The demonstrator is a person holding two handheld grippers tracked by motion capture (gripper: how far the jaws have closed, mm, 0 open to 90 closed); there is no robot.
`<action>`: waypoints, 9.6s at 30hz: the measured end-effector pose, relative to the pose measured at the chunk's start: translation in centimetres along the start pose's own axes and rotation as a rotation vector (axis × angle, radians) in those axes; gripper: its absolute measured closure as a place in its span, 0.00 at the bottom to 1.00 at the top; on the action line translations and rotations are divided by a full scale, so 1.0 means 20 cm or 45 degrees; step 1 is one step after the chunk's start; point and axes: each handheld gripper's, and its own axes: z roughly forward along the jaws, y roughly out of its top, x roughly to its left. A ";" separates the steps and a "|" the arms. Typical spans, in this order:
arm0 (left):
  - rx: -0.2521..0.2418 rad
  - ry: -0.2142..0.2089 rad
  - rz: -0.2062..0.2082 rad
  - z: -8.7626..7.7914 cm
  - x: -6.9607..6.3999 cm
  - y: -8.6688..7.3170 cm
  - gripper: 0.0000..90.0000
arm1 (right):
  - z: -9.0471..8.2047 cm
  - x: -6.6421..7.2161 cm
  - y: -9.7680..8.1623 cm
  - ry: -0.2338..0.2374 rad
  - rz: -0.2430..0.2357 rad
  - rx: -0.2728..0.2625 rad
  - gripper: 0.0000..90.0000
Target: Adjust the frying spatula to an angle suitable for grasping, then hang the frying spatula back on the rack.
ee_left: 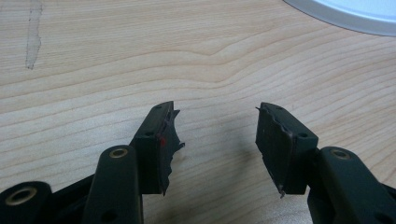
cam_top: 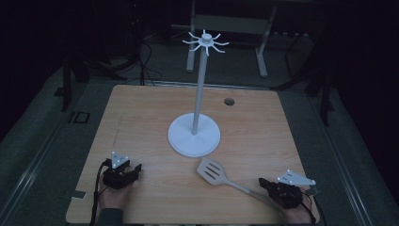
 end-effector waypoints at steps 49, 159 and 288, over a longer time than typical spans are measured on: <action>0.033 0.002 -0.006 0.01 -0.01 0.00 0.52 | 0.22 -0.02 0.03 -0.272 -0.288 0.210 1.00; 0.030 0.003 -0.060 0.01 0.02 0.00 0.50 | 0.56 0.12 0.37 0.110 -0.363 0.369 0.85; 0.004 0.027 -0.101 -0.01 0.04 -0.01 0.50 | 0.43 0.14 0.88 0.056 -0.274 -0.265 0.85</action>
